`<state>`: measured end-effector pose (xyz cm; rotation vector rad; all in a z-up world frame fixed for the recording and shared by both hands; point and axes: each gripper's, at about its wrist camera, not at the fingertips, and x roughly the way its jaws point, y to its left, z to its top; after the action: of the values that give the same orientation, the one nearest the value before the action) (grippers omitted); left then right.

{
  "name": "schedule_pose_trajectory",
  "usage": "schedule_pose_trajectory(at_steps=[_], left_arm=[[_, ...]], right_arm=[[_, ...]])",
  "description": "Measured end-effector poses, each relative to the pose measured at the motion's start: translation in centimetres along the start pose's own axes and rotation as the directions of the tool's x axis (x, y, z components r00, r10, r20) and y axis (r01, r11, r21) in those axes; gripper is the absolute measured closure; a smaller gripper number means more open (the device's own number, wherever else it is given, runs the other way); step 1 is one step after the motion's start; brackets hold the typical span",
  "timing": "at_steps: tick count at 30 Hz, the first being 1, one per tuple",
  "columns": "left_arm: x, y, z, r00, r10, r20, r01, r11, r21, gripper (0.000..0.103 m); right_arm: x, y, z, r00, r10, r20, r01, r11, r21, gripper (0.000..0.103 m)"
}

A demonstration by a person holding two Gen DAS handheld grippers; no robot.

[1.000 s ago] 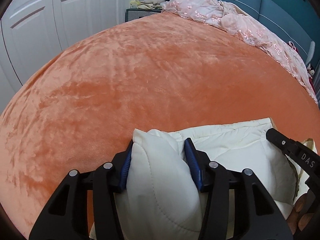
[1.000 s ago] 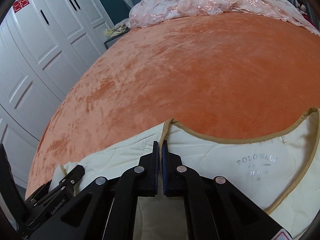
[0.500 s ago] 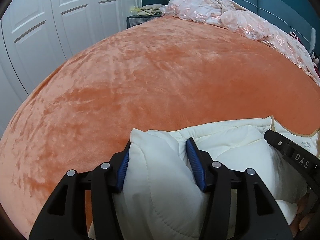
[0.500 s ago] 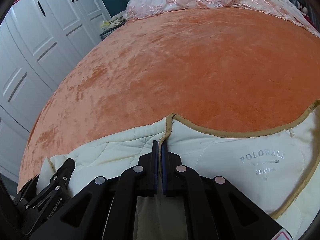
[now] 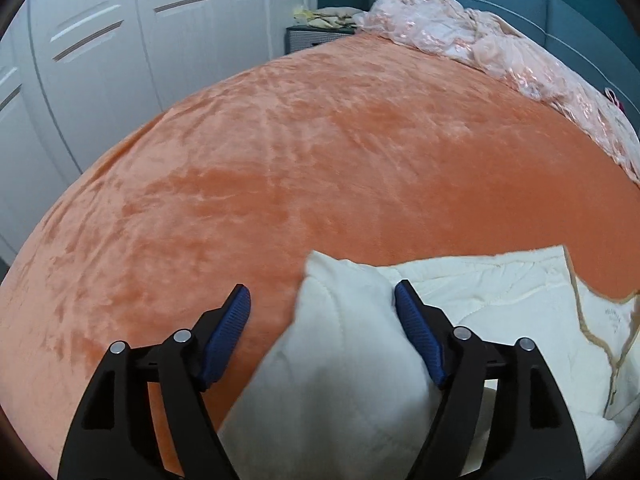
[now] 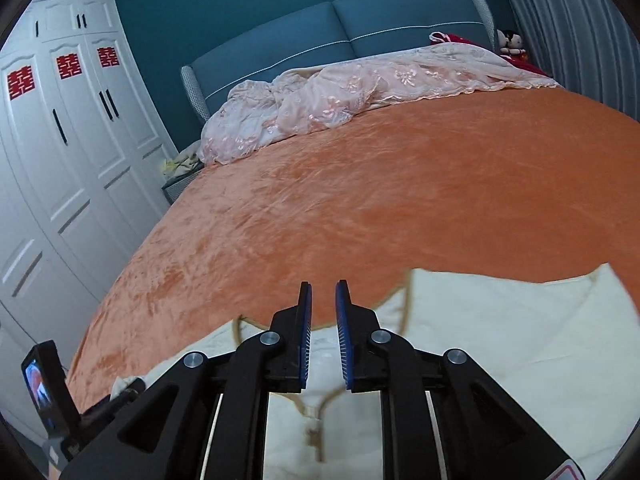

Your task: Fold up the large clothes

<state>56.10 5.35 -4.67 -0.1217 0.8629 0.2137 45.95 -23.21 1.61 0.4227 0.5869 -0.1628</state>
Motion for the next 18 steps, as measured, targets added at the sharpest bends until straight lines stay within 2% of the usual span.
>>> schedule_pose_trajectory(at_steps=[1, 2, 4, 7, 8, 11, 12, 13, 16, 18], left_arm=[[-1.3, 0.4, 0.1, 1.000, 0.012, 0.027, -0.012, 1.000, -0.010, 0.031], [-2.8, 0.4, 0.2, 0.998, 0.010, 0.060, -0.010, 1.000, -0.002, 0.031], [-5.5, -1.0, 0.6, 0.994, -0.043, 0.100, 0.038, 0.998, 0.049, 0.031], [-8.8, -5.7, 1.3, 0.979, -0.190, 0.075, 0.178, 0.973, 0.147, 0.031], [-9.6, -7.5, 1.4, 0.966, -0.255, 0.043, 0.244, 0.954, 0.173, 0.030], [-10.8, -13.8, 0.9, 0.907, -0.413, -0.081, 0.420, 0.881, 0.218, 0.028], [-10.8, -15.6, 0.5, 0.894, -0.433, -0.110, 0.447, 0.864, 0.231, 0.028], [-10.6, -17.7, -0.1, 0.889, -0.437, -0.138, 0.458, 0.853, 0.249, 0.028], [-9.4, -22.7, -1.8, 0.886, -0.420, -0.197, 0.462, 0.839, 0.287, 0.028], [-8.1, -24.8, -2.9, 0.870, -0.425, -0.250, 0.484, 0.833, 0.269, 0.028]], right_arm=[[-1.3, -1.9, 0.6, 1.000, -0.022, 0.000, 0.022, 1.000, 0.010, 0.079], [-2.3, -3.9, 1.1, 0.999, -0.047, -0.007, 0.047, 0.999, 0.016, 0.063], [-3.6, -7.6, 1.8, 0.995, -0.095, -0.036, 0.096, 0.995, 0.028, 0.053], [-3.5, -12.5, 2.4, 0.982, -0.138, -0.133, 0.148, 0.986, 0.072, 0.053], [-3.1, -14.0, 2.4, 0.977, -0.133, -0.169, 0.152, 0.983, 0.105, 0.053], [-2.2, -17.5, 2.0, 0.968, -0.110, -0.224, 0.156, 0.968, 0.199, 0.053], [-1.9, -18.0, 1.5, 0.966, -0.107, -0.234, 0.158, 0.964, 0.213, 0.053], [-1.6, -18.5, 1.3, 0.965, -0.102, -0.240, 0.157, 0.963, 0.221, 0.053], [-0.7, -18.9, 1.1, 0.962, -0.087, -0.259, 0.143, 0.969, 0.204, 0.053], [0.0, -19.0, 1.1, 0.959, -0.082, -0.271, 0.137, 0.972, 0.191, 0.053]])
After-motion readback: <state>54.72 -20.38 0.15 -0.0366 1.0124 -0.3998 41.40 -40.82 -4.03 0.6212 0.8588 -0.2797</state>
